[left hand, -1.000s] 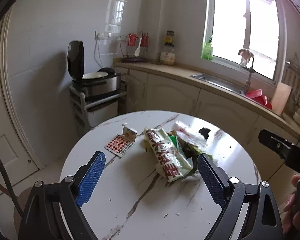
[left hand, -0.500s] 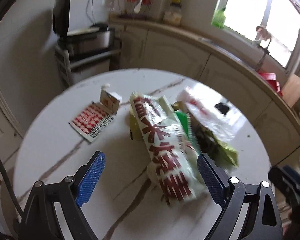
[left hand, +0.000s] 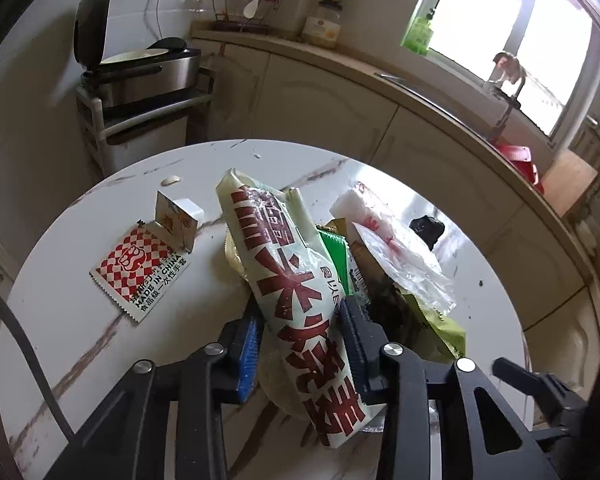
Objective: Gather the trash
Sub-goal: 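Grasp the white-red snack bag with the left gripper while the right grasps clear plastic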
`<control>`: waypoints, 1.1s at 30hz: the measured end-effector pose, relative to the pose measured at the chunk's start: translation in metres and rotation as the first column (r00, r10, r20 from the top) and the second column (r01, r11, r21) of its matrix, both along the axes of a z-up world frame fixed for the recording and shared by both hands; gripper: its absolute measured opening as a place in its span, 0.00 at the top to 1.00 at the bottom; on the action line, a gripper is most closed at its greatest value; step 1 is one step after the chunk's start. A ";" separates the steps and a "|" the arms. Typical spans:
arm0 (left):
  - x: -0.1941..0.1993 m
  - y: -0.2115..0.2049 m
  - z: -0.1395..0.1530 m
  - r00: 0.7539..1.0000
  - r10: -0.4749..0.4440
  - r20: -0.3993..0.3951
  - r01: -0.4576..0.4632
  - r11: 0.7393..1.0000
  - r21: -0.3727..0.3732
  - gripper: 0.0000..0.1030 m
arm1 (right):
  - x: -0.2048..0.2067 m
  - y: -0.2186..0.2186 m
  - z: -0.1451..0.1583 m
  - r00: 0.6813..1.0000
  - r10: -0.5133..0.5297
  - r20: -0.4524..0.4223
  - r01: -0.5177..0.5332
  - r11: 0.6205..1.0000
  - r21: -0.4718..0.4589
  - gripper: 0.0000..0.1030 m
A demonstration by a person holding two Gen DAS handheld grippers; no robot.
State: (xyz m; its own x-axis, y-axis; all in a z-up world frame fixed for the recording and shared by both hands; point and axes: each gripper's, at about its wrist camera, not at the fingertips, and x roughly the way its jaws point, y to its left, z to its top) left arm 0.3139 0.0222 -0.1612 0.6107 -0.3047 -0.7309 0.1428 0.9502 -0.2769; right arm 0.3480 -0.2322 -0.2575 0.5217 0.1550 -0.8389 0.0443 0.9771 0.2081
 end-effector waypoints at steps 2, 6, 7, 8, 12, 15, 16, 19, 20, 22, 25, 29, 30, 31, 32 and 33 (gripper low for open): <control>0.001 0.005 -0.003 1.000 -0.004 0.010 0.004 1.000 0.004 0.69 | 0.004 0.004 -0.005 1.000 0.005 -0.011 -0.005 1.000 0.007 0.00; -0.007 0.012 -0.007 0.999 -0.018 0.037 0.018 1.000 0.012 0.73 | 0.010 0.013 -0.016 0.999 0.028 -0.023 -0.029 1.000 -0.007 0.22; -0.013 0.013 -0.008 0.999 -0.023 0.047 0.022 1.000 0.019 0.74 | 0.008 0.015 -0.017 0.999 0.035 -0.013 -0.036 0.999 -0.025 0.32; -0.021 0.011 -0.009 0.998 -0.026 0.055 0.025 0.999 0.025 0.76 | 0.007 0.016 -0.017 0.999 0.044 -0.010 -0.045 0.998 -0.034 0.41; -0.042 0.011 -0.008 0.997 -0.041 0.069 0.039 0.999 0.024 0.78 | -0.002 0.005 -0.016 0.998 0.062 -0.006 -0.062 0.998 0.017 0.82; -0.053 0.014 -0.008 0.996 -0.057 0.072 0.056 0.998 0.021 0.79 | -0.011 -0.004 -0.015 0.998 0.064 -0.003 -0.064 0.997 0.037 0.84; -0.057 0.015 -0.008 0.996 -0.060 0.073 0.059 0.998 0.023 0.80 | -0.014 -0.006 -0.015 0.998 0.066 -0.003 -0.066 0.997 0.045 0.85; -0.070 0.018 -0.004 0.994 -0.079 0.076 0.078 0.997 0.010 0.82 | -0.026 -0.014 -0.011 0.998 0.070 0.000 -0.070 0.995 0.070 0.85; -0.076 0.020 -0.002 0.994 -0.080 0.080 0.079 0.997 0.012 0.83 | -0.030 -0.016 -0.010 0.998 0.070 0.001 -0.070 0.994 0.083 0.85; -0.088 0.022 0.003 0.992 -0.085 0.095 0.083 0.996 0.023 0.83 | -0.035 -0.021 -0.009 0.998 0.066 0.002 -0.066 0.993 0.101 0.85; -0.103 0.026 0.008 0.990 -0.092 0.108 0.089 0.995 0.037 0.84 | -0.044 -0.030 -0.005 0.998 0.060 0.009 -0.061 0.990 0.127 0.85; -0.119 0.029 0.013 0.989 -0.095 0.118 0.090 0.995 0.046 0.85 | -0.054 -0.035 0.001 0.997 0.066 0.028 -0.069 0.986 0.154 0.85; -0.124 0.029 0.016 0.987 -0.098 0.124 0.093 0.995 0.046 0.85 | -0.054 -0.033 0.003 0.997 0.069 0.032 -0.073 0.985 0.157 0.85; -0.129 0.028 0.019 0.986 -0.103 0.132 0.098 0.994 0.047 0.85 | -0.054 -0.032 0.005 0.997 0.073 0.037 -0.078 0.984 0.159 0.85; -0.135 0.027 0.023 0.984 -0.112 0.142 0.105 0.993 0.050 0.85 | -0.056 -0.031 0.007 0.996 0.080 0.046 -0.086 0.982 0.165 0.85; -0.138 0.026 0.027 0.982 -0.117 0.147 0.110 0.993 0.053 0.85 | -0.059 -0.031 0.009 0.995 0.084 0.055 -0.093 0.981 0.173 0.85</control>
State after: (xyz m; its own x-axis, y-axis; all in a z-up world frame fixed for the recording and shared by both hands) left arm 0.1762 0.0477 -0.1339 0.6774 -0.3479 -0.6481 0.2871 0.9363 -0.2025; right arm 0.2890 -0.2628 -0.2482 0.5376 0.3443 -0.7697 -0.0545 0.9251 0.3758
